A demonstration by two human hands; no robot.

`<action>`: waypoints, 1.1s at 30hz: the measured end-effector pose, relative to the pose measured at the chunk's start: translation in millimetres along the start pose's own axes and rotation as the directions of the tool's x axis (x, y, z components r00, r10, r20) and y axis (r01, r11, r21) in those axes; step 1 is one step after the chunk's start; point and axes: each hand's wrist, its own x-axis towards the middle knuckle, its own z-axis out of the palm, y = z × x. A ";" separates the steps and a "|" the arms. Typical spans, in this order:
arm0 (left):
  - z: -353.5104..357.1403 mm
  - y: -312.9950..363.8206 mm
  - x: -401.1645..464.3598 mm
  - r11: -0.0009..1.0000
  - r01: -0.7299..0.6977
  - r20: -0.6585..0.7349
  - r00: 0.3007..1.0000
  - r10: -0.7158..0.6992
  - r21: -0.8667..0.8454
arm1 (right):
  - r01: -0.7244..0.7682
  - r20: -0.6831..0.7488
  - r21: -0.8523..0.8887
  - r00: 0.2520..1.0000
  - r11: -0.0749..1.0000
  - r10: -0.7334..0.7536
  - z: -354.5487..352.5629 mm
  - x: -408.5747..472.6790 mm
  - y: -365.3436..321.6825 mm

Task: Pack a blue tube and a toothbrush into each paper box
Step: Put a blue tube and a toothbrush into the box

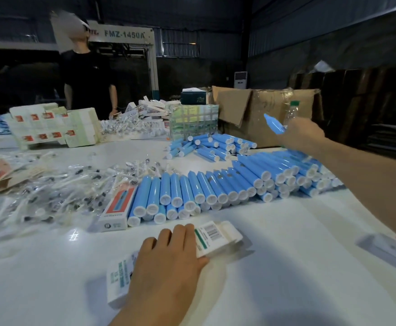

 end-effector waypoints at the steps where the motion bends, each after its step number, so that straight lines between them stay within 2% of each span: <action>1: 0.2 0.4 0.1 1.000 0.012 -0.031 0.999 -0.012 -0.009 | 0.017 -0.021 0.145 1.000 0.989 -0.014 -8.9 -12.0 -4.6; 3: -2.0 0.9 -0.9 0.999 0.032 -0.079 0.996 -0.035 -0.037 | 0.051 -0.029 0.477 0.999 0.878 -0.043 -23.6 -45.6 -12.6; 6: -2.3 1.0 -1.9 0.997 0.041 -0.128 0.991 -0.050 -0.072 | 0.003 0.058 0.836 0.994 0.549 -0.094 -28.8 -111.8 -15.6; 10: -4.7 3.8 -3.6 0.996 0.071 -0.163 0.984 -0.077 -0.046 | -0.119 0.132 0.969 0.990 0.217 -0.045 -5.9 -180.4 -18.4; 13: -5.5 6.9 -6.8 0.996 0.086 -0.186 0.978 -0.091 -0.035 | -0.199 0.199 0.976 0.980 0.086 0.012 10.7 -206.2 -25.5; 15: -5.8 8.1 -9.5 0.995 0.085 -0.192 0.977 -0.093 -0.046 | -0.241 0.243 0.968 0.970 0.070 -0.010 16.2 -217.5 -29.1; 17: -6.8 8.7 -12.8 0.995 0.084 -0.214 0.972 -0.094 -0.055 | -0.240 0.246 0.965 0.968 0.108 -0.045 20.6 -226.2 -29.8; 21: -8.9 9.0 -16.2 0.992 0.092 -0.242 0.964 -0.110 -0.083 | -0.163 0.205 0.937 0.973 0.311 -0.110 28.5 -236.1 -27.9; 27: -8.6 1.7 -18.3 0.993 0.085 -0.211 0.972 -0.102 -0.085 | -0.286 0.298 0.927 0.954 0.241 -0.015 34.3 -230.9 -21.3; 30: -11.0 -0.6 -19.9 0.995 0.067 -0.164 0.983 -0.079 -0.074 | -0.313 0.320 0.911 0.947 0.270 0.020 37.1 -228.0 -19.3; 33: -12.7 -5.3 -21.9 0.996 0.048 -0.130 0.990 -0.057 -0.069 | -0.246 0.264 0.911 0.964 0.332 -0.012 30.1 -224.8 -28.1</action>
